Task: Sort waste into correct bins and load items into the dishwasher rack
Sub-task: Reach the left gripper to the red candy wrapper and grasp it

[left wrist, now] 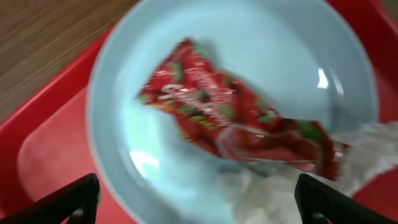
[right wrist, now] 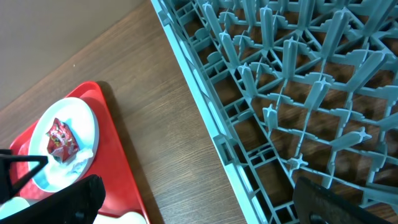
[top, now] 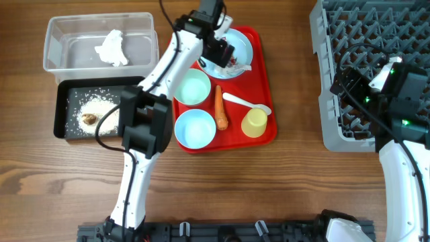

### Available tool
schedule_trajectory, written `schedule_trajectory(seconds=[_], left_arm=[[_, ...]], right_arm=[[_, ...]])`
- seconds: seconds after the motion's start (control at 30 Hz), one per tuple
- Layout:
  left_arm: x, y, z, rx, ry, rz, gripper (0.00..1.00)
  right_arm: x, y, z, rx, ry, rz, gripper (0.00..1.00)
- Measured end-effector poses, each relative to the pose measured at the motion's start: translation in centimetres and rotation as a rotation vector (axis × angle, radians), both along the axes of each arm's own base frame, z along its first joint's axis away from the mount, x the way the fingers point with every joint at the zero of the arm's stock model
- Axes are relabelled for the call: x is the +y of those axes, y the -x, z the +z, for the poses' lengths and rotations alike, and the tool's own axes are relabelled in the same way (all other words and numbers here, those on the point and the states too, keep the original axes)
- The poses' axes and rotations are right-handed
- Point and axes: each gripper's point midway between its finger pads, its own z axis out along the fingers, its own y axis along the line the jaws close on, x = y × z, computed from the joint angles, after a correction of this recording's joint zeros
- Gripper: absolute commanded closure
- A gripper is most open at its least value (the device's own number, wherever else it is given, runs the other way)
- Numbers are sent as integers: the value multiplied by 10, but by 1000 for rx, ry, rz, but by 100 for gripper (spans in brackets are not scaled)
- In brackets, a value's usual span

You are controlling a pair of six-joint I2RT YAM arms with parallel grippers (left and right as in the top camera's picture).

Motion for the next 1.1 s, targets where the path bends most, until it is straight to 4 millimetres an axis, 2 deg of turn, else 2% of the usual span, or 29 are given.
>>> schedule_trajectory(seconds=[0.2, 0.43, 0.7, 0.97, 1.1], left_arm=[[-22, 11, 0, -1, 0, -108, 0], [-27, 7, -2, -9, 25, -138, 0], [-38, -4, -27, -18, 72, -120, 0], [-44, -7, -25, -24, 108, -117, 0], [-45, -6, -28, -16, 111, -113, 8]], right_arm=[[0, 0, 0, 0, 0, 0, 0], [0, 0, 0, 0, 0, 0, 0], [0, 0, 0, 0, 0, 0, 0], [0, 0, 0, 0, 0, 0, 0], [0, 0, 0, 0, 0, 0, 0]])
